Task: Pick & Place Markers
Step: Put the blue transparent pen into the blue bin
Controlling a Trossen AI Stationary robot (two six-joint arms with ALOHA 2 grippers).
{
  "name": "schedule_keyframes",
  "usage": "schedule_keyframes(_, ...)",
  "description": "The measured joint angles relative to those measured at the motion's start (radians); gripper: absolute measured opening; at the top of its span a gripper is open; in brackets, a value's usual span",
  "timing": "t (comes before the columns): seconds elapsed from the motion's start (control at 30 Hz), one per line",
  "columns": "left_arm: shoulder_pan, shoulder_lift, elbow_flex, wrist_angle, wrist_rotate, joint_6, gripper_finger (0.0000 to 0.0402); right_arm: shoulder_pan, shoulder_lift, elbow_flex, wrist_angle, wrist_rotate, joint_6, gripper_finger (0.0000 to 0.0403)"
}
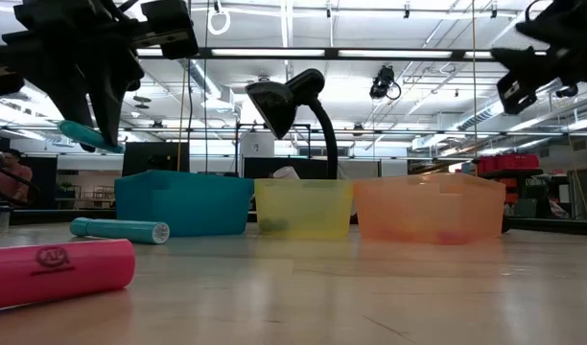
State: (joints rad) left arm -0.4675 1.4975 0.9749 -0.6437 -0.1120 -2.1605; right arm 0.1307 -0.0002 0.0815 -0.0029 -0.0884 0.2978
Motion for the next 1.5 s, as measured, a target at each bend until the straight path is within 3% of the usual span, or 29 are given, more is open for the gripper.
schedule_keyframes(0.2, 0.000, 0.000, 0.000, 0.001, 0.000, 0.009, 0.0039, 0.000, 0.003, -0.066, 0.020, 0.114, 0.010, 0.0160)
schedule_keyframes(0.5, 0.046, -0.001, 0.001, 0.022, -0.064, -0.002, 0.0038, -0.002, 0.000, -0.063, 0.031, 0.185, -0.060, 0.0160)
schedule_keyframes(0.87, 0.186, -0.001, 0.002, 0.092, -0.197, 0.088, 0.0038, -0.001, 0.005, -0.063, 0.031, 0.184, -0.072, 0.0160)
schedule_keyframes(1.33, 0.341, -0.100, 0.001, -0.116, -0.255, 0.127, 0.0038, -0.001, 0.005, -0.064, 0.031, 0.183, -0.071, 0.0160)
schedule_keyframes(1.5, 0.406, -0.126, 0.000, -0.115, -0.254, 0.181, 0.0038, -0.001, 0.005, -0.064, 0.031, 0.182, -0.072, 0.0160)
